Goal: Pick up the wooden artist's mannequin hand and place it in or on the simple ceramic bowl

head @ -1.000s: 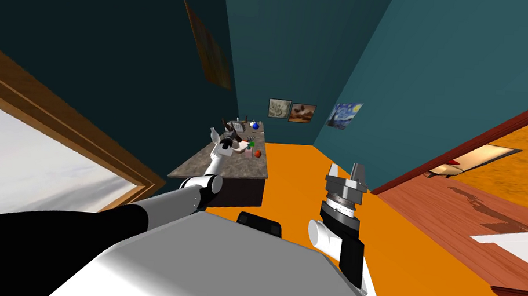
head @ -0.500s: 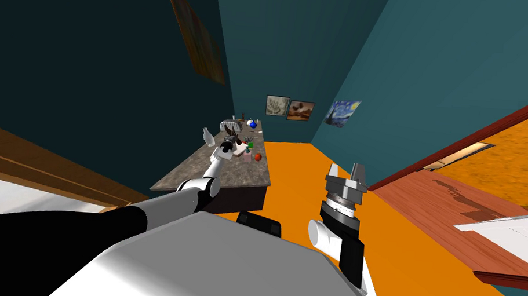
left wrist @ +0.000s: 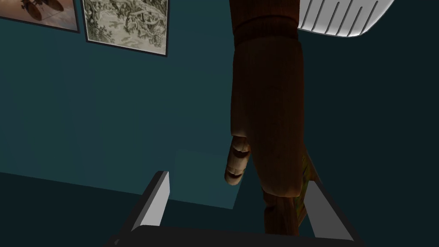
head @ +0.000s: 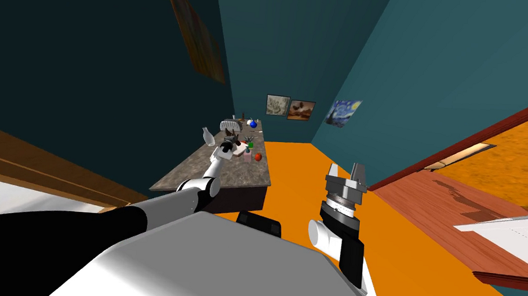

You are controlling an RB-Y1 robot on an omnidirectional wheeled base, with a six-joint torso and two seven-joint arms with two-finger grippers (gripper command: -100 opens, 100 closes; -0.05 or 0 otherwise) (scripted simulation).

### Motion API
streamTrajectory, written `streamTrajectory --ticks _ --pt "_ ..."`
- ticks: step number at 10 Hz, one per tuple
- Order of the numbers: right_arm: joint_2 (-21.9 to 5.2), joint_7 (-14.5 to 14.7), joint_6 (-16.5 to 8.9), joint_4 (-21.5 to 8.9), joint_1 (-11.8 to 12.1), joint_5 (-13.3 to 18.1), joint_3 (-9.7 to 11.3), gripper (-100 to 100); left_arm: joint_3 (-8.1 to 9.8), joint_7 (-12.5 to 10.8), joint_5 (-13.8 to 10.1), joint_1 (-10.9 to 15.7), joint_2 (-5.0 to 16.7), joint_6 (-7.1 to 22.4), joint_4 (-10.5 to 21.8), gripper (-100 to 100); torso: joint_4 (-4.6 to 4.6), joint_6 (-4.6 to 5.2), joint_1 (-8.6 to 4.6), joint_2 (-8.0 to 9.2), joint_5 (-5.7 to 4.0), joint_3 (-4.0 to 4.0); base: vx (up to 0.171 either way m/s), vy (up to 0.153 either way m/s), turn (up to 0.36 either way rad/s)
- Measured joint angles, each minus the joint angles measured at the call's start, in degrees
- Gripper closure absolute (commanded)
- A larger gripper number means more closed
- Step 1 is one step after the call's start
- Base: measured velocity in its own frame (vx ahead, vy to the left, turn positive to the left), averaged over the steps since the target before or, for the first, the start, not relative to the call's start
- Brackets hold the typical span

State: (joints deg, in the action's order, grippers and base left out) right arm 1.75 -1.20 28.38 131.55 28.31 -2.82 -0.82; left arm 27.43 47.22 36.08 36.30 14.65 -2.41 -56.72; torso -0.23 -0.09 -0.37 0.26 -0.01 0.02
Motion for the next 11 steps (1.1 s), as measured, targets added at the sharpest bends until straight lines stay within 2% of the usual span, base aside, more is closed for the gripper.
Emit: streamTrajectory --ticks 1,2,3,4,5,6,8,9,11 --pt "0.0 0.0 0.0 0.0 0.0 0.0 0.0 0 -0.28 -0.7 -1.3 0.1 1.7 -1.3 2.6 -100 -0.02 0.02 -0.23 -0.07 -0.03 -0.04 0.031 -0.095 -0.051" --pt "0.0 0.0 0.0 0.0 0.0 0.0 0.0 0 -0.50 -1.3 -2.0 -0.5 3.2 -2.5 3.4 -100 -0.03 0.01 -0.30 -0.14 -0.07 -0.08 0.033 -0.151 -0.077" --pt "0.0 0.0 0.0 0.0 0.0 0.0 0.0 0 -2.10 -2.8 -3.7 -2.0 5.2 -3.4 4.0 -100 -0.10 0.15 -0.53 -0.19 -0.06 -0.14 0.029 -0.124 -0.053" --pt "0.0 0.0 0.0 0.0 0.0 0.0 0.0 0 -3.02 -4.0 -4.9 -2.5 7.1 -3.9 4.8 -100 -0.10 0.20 -0.52 -0.27 -0.09 -0.18 0.024 -0.047 -0.011" --pt "0.0 0.0 0.0 0.0 0.0 0.0 0.0 0 -2.92 -4.1 -5.2 -2.4 8.2 -4.3 5.4 -100 -0.07 0.18 -0.31 -0.29 -0.08 -0.18 0.026 -0.066 -0.033" --pt "0.0 0.0 0.0 0.0 0.0 0.0 0.0 0 -4.23 -5.3 -6.8 -3.3 10.1 -5.1 6.5 -100 -0.08 0.18 -0.32 -0.28 -0.06 -0.18 0.020 -0.078 -0.042" --pt "0.0 0.0 0.0 0.0 0.0 0.0 0.0 0 -5.50 -7.0 -8.2 -5.0 12.9 -5.3 5.7 -100 -0.06 0.18 -0.25 -0.23 -0.06 -0.15 0.008 -0.025 -0.006" --pt "0.0 0.0 0.0 0.0 0.0 0.0 0.0 0 -5.28 -6.9 -8.2 -4.6 13.4 -5.6 6.5 -100 -0.06 0.19 -0.15 -0.22 -0.03 -0.14 0.017 -0.073 -0.056" --pt "0.0 0.0 0.0 0.0 0.0 0.0 0.0 0 -6.21 -8.1 -10.4 -4.4 17.0 -8.2 10.6 -100 -0.06 0.19 -0.39 -0.28 -0.10 -0.17 0.025 -0.100 -0.066"
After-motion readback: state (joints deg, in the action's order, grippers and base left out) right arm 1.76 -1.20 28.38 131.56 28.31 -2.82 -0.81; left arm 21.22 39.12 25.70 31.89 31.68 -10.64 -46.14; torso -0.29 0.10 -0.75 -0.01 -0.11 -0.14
